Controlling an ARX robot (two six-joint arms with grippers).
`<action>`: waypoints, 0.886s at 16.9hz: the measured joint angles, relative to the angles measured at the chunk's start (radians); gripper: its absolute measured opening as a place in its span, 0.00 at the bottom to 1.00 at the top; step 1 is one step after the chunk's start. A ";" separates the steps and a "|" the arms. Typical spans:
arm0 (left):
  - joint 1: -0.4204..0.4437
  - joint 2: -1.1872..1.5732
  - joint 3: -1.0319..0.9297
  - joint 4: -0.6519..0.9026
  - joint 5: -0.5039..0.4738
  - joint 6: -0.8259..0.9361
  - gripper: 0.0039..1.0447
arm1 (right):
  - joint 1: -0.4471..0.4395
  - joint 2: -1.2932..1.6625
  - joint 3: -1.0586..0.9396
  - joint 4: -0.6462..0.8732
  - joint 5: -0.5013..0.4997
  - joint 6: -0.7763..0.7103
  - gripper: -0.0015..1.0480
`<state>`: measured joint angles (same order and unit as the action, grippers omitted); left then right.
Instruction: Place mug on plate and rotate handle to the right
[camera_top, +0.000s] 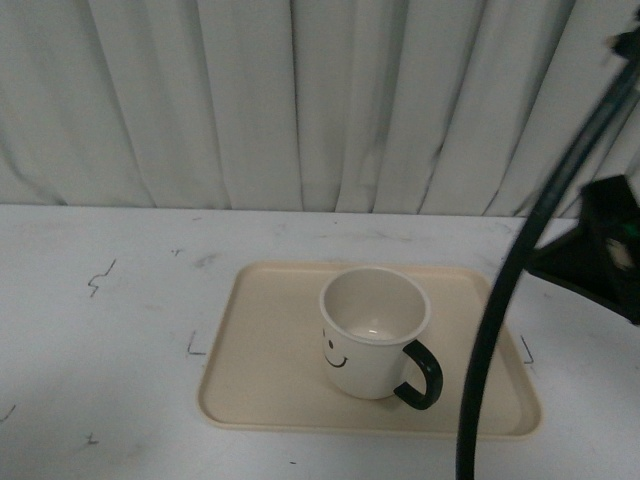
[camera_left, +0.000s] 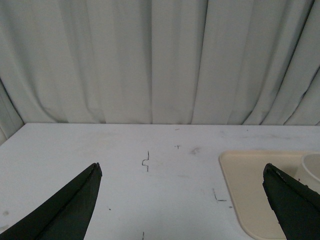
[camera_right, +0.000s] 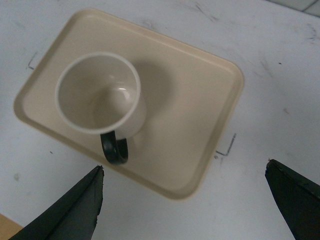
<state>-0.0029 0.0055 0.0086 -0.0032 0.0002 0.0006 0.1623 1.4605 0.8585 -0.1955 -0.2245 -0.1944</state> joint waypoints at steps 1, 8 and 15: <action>0.000 0.000 0.000 0.000 0.000 0.000 0.94 | 0.036 0.124 0.107 -0.041 0.018 0.053 0.94; 0.000 0.000 0.000 0.000 0.000 0.000 0.94 | 0.162 0.510 0.412 -0.109 0.083 0.283 0.94; 0.000 0.000 0.000 0.000 0.000 0.000 0.94 | 0.199 0.626 0.475 -0.178 0.156 0.483 0.80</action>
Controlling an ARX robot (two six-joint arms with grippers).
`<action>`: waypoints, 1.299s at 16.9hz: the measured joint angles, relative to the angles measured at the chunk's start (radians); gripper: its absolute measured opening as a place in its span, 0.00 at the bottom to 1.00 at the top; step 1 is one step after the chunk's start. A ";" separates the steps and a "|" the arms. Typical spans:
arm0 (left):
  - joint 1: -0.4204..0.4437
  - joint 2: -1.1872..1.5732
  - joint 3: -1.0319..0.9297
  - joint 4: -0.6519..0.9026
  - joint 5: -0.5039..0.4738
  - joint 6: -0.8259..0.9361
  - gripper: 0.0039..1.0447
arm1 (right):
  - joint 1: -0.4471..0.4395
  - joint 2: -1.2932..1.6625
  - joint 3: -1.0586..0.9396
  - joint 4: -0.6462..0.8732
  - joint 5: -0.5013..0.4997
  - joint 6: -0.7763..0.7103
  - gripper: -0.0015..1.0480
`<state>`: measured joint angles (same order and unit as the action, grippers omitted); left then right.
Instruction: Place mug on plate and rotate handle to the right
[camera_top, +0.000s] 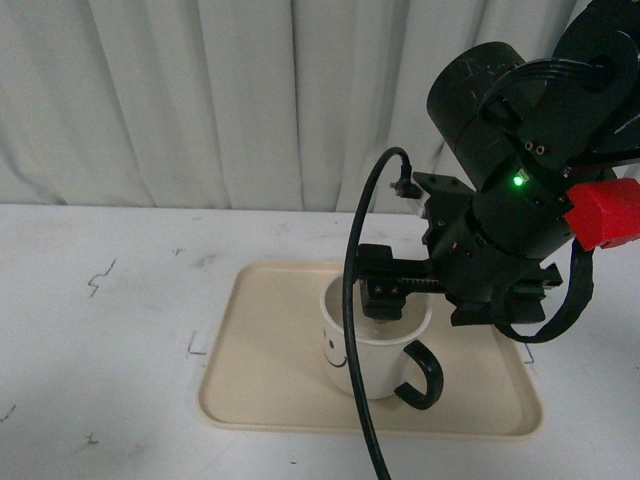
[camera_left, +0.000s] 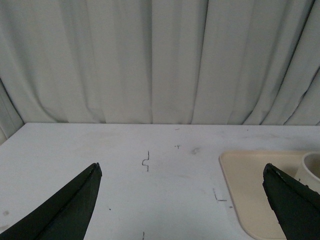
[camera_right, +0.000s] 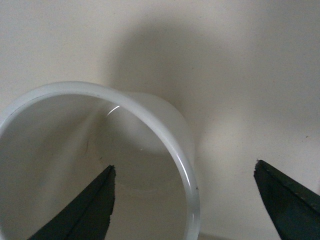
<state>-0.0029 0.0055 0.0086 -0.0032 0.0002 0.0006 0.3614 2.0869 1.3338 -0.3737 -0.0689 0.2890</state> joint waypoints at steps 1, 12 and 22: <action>0.000 0.000 0.000 0.000 0.000 0.000 0.94 | 0.003 0.000 0.000 -0.001 0.001 0.008 0.73; 0.000 0.000 0.000 0.000 0.000 0.000 0.94 | -0.004 0.000 0.174 -0.195 -0.021 -0.337 0.03; 0.000 0.000 0.000 0.000 0.000 0.000 0.94 | -0.002 0.053 0.249 -0.326 -0.062 -0.893 0.03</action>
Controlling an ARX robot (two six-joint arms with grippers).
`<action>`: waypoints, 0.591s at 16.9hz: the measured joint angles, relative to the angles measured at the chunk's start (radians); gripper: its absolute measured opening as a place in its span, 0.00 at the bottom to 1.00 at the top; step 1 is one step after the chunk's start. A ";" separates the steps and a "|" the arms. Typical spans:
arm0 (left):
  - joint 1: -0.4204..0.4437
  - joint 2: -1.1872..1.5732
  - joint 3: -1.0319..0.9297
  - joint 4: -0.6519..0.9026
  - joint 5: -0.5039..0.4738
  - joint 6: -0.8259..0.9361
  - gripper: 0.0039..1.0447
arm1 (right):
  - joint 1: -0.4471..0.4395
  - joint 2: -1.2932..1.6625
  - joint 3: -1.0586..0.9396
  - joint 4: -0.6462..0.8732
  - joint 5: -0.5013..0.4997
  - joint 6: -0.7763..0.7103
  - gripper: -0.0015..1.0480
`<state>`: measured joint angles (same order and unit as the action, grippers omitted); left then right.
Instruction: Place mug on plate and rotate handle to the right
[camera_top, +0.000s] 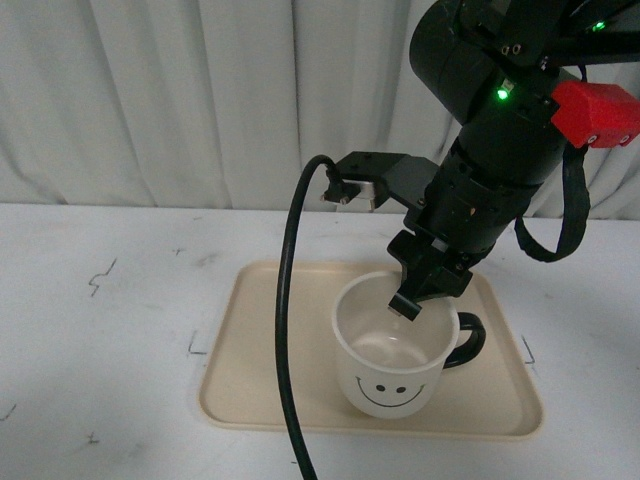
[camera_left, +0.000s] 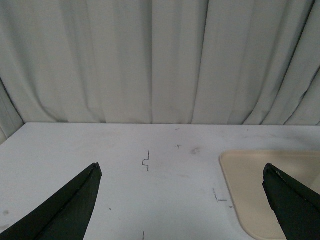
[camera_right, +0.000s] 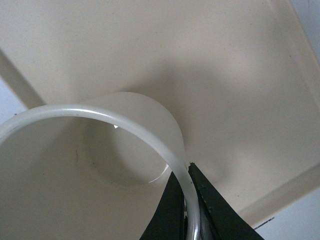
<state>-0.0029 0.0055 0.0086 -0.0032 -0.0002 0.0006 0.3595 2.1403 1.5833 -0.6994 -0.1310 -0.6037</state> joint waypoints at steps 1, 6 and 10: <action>0.000 0.000 0.000 0.000 0.000 0.000 0.94 | -0.001 0.016 0.007 0.003 -0.003 0.000 0.03; 0.000 0.000 0.000 0.000 0.000 0.000 0.94 | 0.000 0.064 0.048 -0.014 -0.011 -0.003 0.10; 0.000 0.000 0.000 0.000 0.000 0.000 0.94 | 0.000 0.070 0.094 -0.030 -0.014 -0.019 0.52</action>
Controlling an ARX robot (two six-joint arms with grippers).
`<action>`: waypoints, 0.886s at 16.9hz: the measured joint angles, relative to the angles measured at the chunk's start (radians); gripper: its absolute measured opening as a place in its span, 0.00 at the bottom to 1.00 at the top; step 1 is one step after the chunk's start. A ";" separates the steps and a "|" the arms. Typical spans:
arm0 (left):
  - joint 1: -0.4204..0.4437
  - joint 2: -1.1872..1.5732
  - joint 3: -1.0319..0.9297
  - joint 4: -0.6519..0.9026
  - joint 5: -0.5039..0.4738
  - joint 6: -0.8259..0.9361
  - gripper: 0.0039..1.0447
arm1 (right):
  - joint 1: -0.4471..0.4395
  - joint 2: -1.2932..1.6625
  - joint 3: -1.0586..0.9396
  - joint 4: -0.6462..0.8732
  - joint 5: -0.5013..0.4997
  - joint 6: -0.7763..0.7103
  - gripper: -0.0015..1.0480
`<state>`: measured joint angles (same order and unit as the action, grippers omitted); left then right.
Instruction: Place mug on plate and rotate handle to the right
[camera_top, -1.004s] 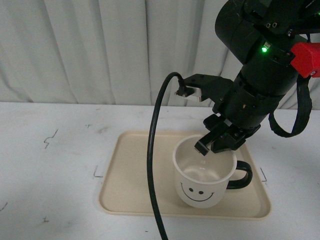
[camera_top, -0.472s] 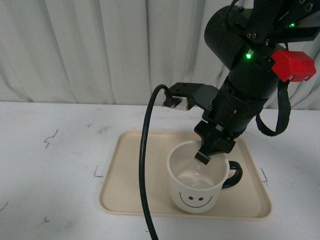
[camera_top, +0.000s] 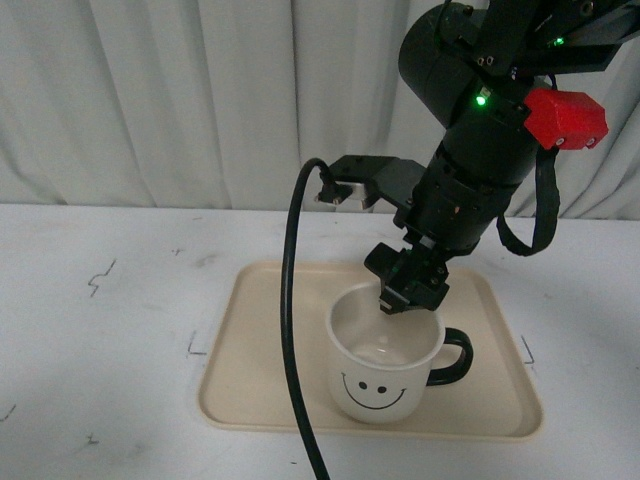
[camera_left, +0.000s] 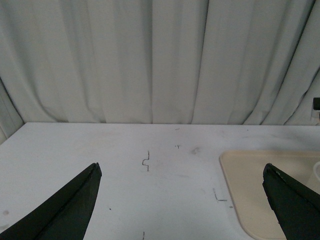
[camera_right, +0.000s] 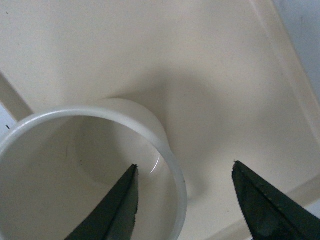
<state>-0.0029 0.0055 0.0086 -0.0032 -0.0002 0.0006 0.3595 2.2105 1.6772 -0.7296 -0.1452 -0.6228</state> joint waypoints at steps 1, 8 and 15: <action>0.000 0.000 0.000 0.000 0.000 0.000 0.94 | 0.000 -0.005 0.011 0.006 -0.015 -0.005 0.62; 0.002 0.000 0.000 0.000 -0.003 0.000 0.94 | -0.040 -0.390 -0.735 1.371 0.430 0.455 0.56; 0.002 0.000 0.000 0.000 0.000 0.000 0.94 | -0.200 -0.768 -1.341 1.817 0.309 0.606 0.02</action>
<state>-0.0010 0.0055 0.0086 -0.0032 -0.0002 0.0006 0.1593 1.4429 0.3359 1.0874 0.1638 -0.0166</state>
